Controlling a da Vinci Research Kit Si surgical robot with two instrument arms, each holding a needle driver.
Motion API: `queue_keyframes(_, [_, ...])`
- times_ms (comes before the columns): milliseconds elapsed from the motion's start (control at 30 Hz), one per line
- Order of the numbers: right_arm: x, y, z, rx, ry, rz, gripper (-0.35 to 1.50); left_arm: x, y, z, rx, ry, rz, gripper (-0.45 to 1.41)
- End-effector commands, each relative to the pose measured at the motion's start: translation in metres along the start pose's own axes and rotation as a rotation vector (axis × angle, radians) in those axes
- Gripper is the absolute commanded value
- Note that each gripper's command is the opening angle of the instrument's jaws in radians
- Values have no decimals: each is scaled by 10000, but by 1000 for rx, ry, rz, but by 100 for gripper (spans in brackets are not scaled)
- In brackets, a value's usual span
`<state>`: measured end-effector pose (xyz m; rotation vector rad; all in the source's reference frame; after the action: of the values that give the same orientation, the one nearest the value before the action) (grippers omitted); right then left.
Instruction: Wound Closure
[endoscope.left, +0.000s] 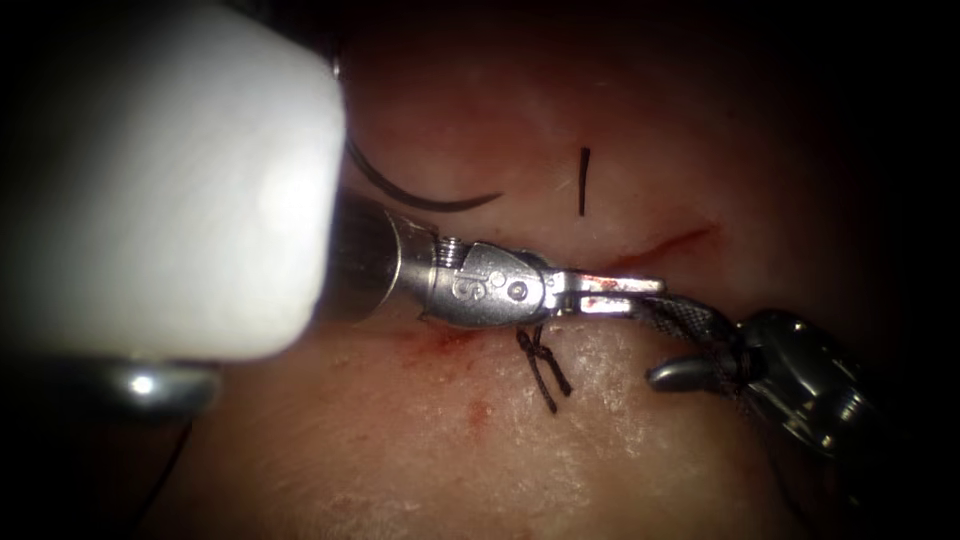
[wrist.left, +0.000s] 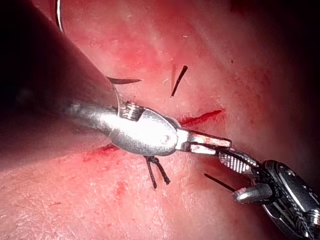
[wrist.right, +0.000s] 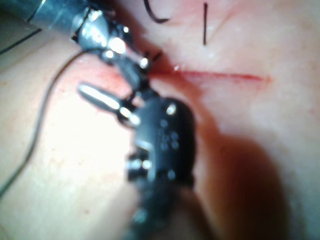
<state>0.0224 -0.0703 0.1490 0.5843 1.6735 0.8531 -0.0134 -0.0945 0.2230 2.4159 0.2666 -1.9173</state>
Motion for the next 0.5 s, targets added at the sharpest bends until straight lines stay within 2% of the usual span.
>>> queue_keyframes(33, [-12,-1,4,-1,1,2,41,-7,8,6,-1,2,-4,-45])
queue_keyframes(200, [-15,4,-1,-21,5,8,31,0,17,8,-5,6,11,-45])
queue_keyframes(500, [-11,6,-5,-42,32,26,29,-3,33,11,-45,-1,17,-45])
